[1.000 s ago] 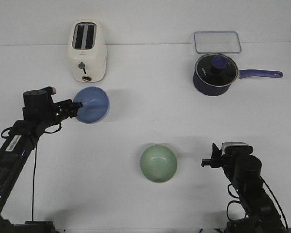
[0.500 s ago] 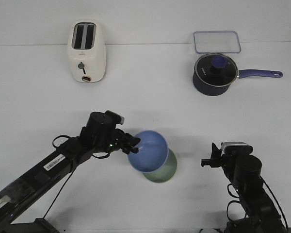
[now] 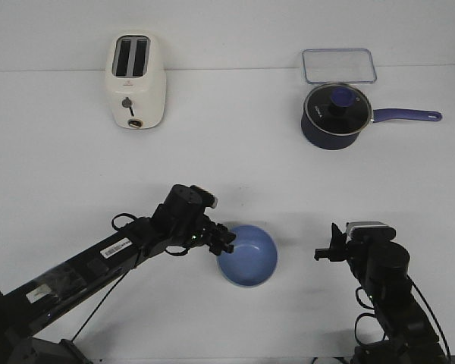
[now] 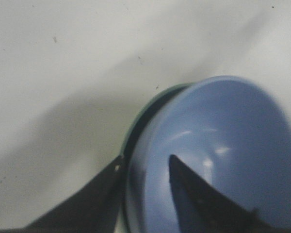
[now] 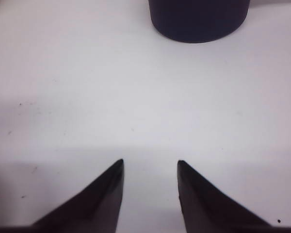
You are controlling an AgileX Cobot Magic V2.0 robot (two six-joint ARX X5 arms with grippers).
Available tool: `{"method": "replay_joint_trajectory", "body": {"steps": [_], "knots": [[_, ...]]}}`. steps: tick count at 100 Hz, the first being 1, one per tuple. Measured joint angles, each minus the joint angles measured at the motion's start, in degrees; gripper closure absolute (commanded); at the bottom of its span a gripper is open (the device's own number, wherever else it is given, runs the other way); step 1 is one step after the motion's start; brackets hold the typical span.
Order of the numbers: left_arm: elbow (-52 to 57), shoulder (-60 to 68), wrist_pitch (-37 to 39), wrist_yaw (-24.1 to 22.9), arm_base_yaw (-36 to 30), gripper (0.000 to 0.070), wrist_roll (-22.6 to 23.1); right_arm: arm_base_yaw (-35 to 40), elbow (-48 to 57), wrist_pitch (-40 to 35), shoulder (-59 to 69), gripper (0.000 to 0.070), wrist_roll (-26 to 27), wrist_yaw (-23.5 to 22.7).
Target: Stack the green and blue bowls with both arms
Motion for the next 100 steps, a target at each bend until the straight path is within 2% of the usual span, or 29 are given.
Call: {"method": "replay_joint_trajectory", "body": {"steps": [12, 25, 30, 34, 39, 44, 47, 56, 62, 72, 84, 93, 100], "knots": [[0.0, -0.9, -0.2, 0.0, 0.7, 0.0318, 0.2, 0.0, 0.0, 0.0, 0.0, 0.0475, 0.0, 0.0], [0.0, -6.2, -0.5, -0.3, 4.5, 0.0324, 1.0, 0.0, 0.0, 0.1, 0.0, 0.0478, 0.0, 0.0], [0.0, -9.3, -0.5, -2.1, 6.3, 0.0339, 1.6, 0.0, 0.0, 0.5, 0.0, 0.0518, 0.0, 0.0], [0.0, -11.8, -0.7, -4.2, 7.7, 0.0403, 2.3, 0.0, 0.0, 1.2, 0.0, 0.0574, 0.0, 0.0], [0.0, -14.8, -1.6, -7.8, 9.5, 0.0533, 3.5, 0.0, 0.0, 2.2, 0.0, 0.0688, 0.0, 0.0], [0.0, -17.6, -2.7, -12.1, 11.4, 0.07, 5.2, 0.0, 0.0, 3.5, 0.0, 0.07, 0.0, 0.0], [0.0, -19.2, -3.2, -14.7, 12.6, 0.068, 6.4, 0.0, 0.0, 4.2, 0.0, 0.07, 0.0, 0.0], [0.0, -23.9, -4.8, -22.3, 15.9, 0.0686, 9.8, 0.0, 0.0, 5.4, -0.6, 0.07, 0.1, -0.9], [-0.9, -27.4, -4.3, -25.0, 18.1, 0.0686, 11.6, 0.0, 0.0, 5.8, -1.7, 0.07, 0.1, -0.9], [-7.1, -35.1, 0.4, -25.7, 22.1, 0.0686, 13.3, 0.0, -0.9, 10.1, -5.0, 0.07, 0.0, -1.6], [-20.7, -46.8, 10.1, -27.0, 27.2, 0.0687, 13.8, 0.0, -4.7, 18.3, -11.8, 0.07, -0.6, -3.1], [-31.3, -56.2, 16.4, -27.5, 30.3, 0.0688, 13.9, 0.0, -5.9, 19.3, -15.0, 0.07, -1.7, -2.3], [-37.2, -62.6, 17.9, -28.3, 32.0, 0.0687, 14.0, 0.0, -5.9, 19.4, -15.0, 0.07, -2.6, -2.2]]}}
